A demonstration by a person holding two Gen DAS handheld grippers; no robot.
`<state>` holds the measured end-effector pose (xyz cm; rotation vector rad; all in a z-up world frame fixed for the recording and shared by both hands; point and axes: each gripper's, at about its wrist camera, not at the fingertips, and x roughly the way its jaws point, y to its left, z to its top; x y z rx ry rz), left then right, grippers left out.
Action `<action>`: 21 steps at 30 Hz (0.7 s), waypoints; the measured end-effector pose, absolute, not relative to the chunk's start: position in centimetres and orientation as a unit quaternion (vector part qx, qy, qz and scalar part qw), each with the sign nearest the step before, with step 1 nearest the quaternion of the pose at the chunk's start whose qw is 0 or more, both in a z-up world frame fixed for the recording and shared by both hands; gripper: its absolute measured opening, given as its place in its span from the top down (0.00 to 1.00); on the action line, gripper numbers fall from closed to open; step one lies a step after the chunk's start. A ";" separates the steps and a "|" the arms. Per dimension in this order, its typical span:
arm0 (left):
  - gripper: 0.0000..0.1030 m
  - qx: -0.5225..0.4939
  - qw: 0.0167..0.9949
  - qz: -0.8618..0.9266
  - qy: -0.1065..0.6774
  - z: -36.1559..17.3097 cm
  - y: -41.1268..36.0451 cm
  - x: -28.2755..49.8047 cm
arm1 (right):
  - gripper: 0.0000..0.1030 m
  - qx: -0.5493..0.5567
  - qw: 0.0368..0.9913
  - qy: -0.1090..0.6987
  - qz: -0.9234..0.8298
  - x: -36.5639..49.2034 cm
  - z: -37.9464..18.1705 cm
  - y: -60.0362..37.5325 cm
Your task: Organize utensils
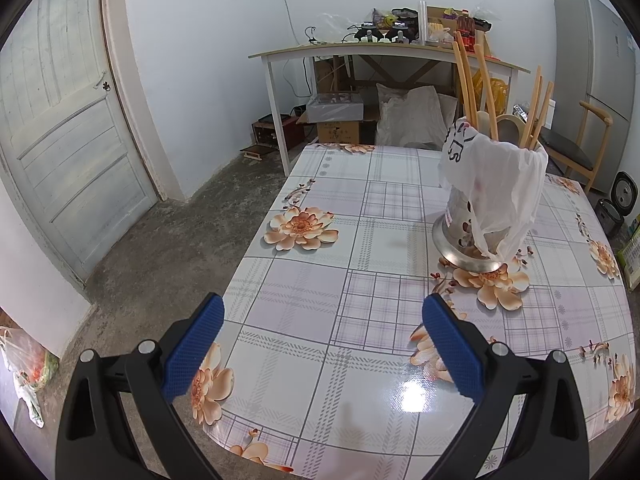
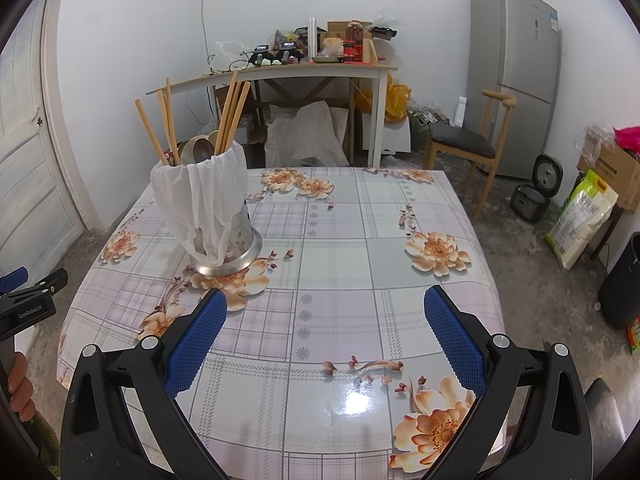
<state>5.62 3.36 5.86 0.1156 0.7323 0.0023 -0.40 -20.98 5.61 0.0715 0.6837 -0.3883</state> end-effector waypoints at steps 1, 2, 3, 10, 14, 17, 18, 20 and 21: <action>0.06 0.056 0.932 0.001 0.358 5.9 3.4 5.6 | 0.08 0.035 0.923 0.333 -0.189 -0.4 5.7 -21.0; 0.06 0.056 0.932 0.001 0.358 5.9 3.4 5.6 | 0.08 0.035 0.923 0.333 -0.189 -0.4 5.7 -20.9; 0.06 0.057 0.932 0.001 0.358 5.8 3.3 5.7 | 0.08 0.035 0.923 0.333 -0.189 -0.4 5.7 -20.9; 0.06 0.057 0.932 0.000 0.358 5.8 3.3 5.6 | 0.08 0.035 0.923 0.333 -0.189 -0.4 5.7 -20.9; 0.06 0.059 0.932 0.000 0.359 5.7 3.0 5.6 | 0.08 0.036 0.923 0.333 -0.189 -0.4 5.7 -20.9; 0.06 0.059 0.932 0.000 0.359 5.6 2.9 5.6 | 0.08 0.035 0.923 0.333 -0.189 -0.4 5.7 -20.9; 0.06 0.059 0.932 0.000 0.359 5.6 2.9 5.6 | 0.08 0.036 0.923 0.333 -0.188 -0.3 5.8 -20.8; 0.06 0.059 0.932 0.000 0.359 5.6 2.9 5.6 | 0.08 0.036 0.923 0.333 -0.188 -0.4 5.7 -20.9; 0.06 0.059 0.932 0.000 0.359 5.6 2.9 5.6 | 0.08 0.036 0.923 0.333 -0.188 -0.4 5.7 -20.9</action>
